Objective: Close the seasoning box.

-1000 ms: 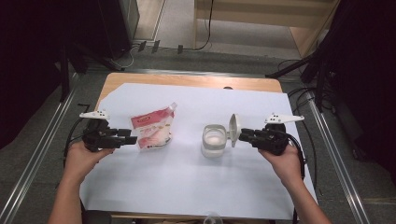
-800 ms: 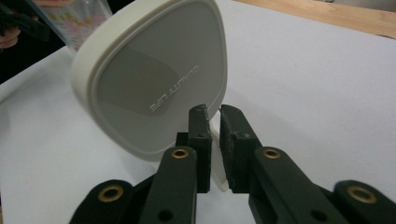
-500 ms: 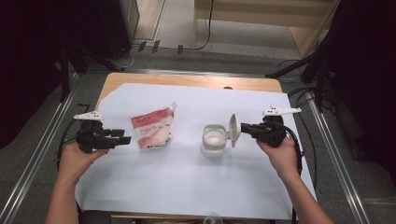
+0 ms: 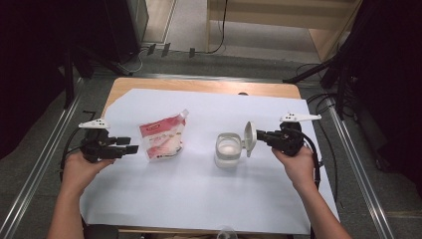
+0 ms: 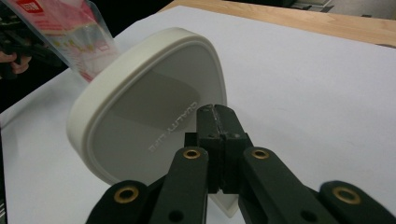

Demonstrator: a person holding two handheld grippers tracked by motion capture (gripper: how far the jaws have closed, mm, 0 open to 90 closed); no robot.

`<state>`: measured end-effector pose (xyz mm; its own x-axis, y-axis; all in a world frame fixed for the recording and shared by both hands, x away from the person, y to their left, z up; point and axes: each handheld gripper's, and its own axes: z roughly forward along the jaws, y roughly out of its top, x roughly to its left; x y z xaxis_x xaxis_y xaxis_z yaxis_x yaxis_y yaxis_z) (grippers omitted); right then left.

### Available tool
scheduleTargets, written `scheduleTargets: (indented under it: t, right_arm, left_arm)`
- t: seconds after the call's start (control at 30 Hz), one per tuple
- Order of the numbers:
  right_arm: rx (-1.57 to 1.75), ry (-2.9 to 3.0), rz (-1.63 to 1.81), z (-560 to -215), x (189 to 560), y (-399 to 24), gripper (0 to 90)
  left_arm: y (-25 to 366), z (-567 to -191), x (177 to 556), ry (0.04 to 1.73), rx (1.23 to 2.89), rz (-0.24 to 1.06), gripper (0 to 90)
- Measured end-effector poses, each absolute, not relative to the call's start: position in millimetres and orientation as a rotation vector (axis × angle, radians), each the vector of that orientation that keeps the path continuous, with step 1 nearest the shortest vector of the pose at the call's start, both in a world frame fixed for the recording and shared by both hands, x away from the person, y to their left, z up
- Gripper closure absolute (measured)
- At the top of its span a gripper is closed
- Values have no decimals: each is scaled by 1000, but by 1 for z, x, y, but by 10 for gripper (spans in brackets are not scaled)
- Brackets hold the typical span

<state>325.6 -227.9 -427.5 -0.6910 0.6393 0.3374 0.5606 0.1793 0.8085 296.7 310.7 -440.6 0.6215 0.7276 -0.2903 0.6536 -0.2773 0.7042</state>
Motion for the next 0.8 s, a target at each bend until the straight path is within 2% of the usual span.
scheduleTargets:
  t: [0.43, 0.8]
  right_arm:
    - [1166, 2352, 1559, -426, 322, -222, 900]
    - [1132, 2383, 1548, -425, 319, -213, 898]
  left_arm:
    - [315, -442, 305, 1121, 1982, 179, 431]
    - [306, -445, 314, 1124, 1999, 175, 421]
